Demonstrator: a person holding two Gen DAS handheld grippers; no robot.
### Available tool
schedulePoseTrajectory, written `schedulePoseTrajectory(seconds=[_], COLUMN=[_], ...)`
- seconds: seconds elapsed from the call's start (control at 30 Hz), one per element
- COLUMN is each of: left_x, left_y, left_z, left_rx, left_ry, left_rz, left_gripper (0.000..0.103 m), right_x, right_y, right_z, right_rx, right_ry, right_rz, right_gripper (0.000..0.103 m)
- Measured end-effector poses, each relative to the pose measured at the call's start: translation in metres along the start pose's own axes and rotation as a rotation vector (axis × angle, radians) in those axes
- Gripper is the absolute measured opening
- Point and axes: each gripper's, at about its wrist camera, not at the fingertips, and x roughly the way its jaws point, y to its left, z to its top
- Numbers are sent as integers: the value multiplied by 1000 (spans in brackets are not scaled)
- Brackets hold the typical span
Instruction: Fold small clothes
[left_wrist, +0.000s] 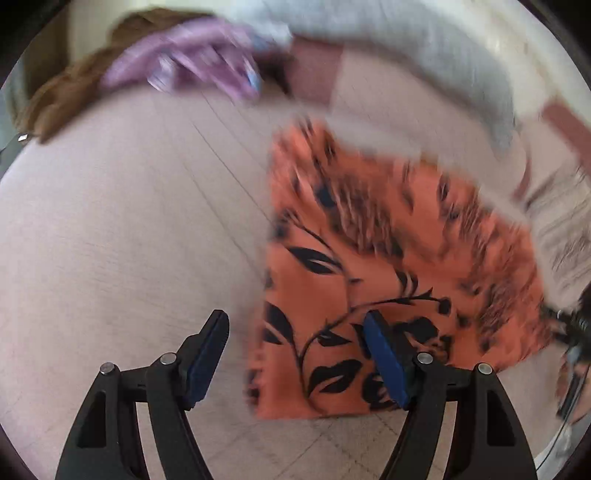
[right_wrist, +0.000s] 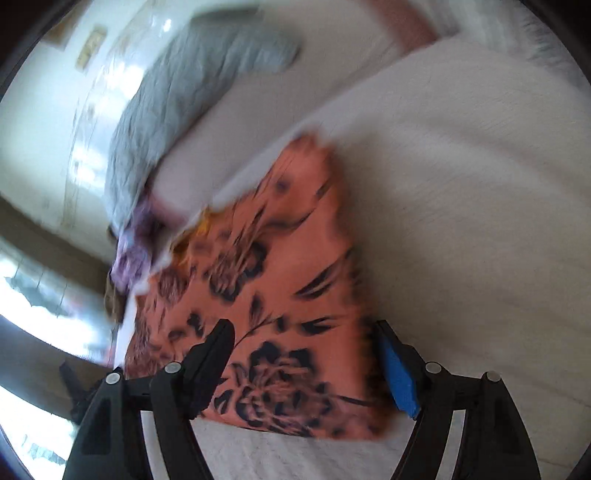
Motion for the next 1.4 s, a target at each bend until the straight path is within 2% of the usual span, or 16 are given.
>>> schedulePoseTrajectory(seconds=[0.03, 0.07, 0.1, 0.17, 0.37, 0.43, 0.53, 0.6, 0.63, 0.67, 0.7, 0.73, 0.8, 0.97, 1.13, 1.4], left_x=[3, 2, 1, -19, -121, -157, -169, -143, -117, -95, -102, -115, -131, -142, -95, -54], left_y=[-8, -15, -21, -34, -45, -43, -33, -22, -14, -6, -3, -4, -4, -8, -17, -23], left_z=[2, 5, 10, 20, 5, -23, -82, -122, -143, -161, -169, -169, -158, -99, -48, -43], left_rx=[7, 20, 10, 13, 15, 15, -10, -28, -23, -18, -9, 5, 6, 32, 57, 81], left_ry=[-16, -19, 14, -22, -168, -192, -155, -76, 22, 108, 37, -14, -28, -119, -80, -37], left_rz=[41, 10, -29, 12, -60, -85, -101, -61, -2, 52, 36, 43, 50, 13, -5, 41], left_gripper=[67, 27, 19, 14, 14, 15, 21, 38, 42, 42, 43, 46, 46, 47, 47, 47], right_x=[9, 14, 15, 11, -54, -79, -124, -133, -131, -122, -114, -108, -128, -155, -134, -101], right_y=[10, 20, 27, 41, 80, 88, 79, 63, 47, 25, 4, -20, -40, -42, -20, -32], right_z=[1, 4, 6, 12, 13, 4, -34, -63, -87, -111, -130, -148, -164, -135, -91, -44], right_rx=[-51, -74, -81, -81, -127, -156, -139, -104, -94, -76, -33, 28, 82, 132, 62, -34], right_ry=[9, 17, 35, 71, -10, -22, -4, 32, 55, 98, 137, 165, 60, -61, -94, -59], right_rz=[-70, -104, -106, -68, -3, 18, 73, 71, 61, 55, 27, -33, 51, 10, 5, -85], right_gripper=[78, 73, 22, 21, 21, 21, 22, 32, 49, 81, 84, 77, 75, 76, 76, 76])
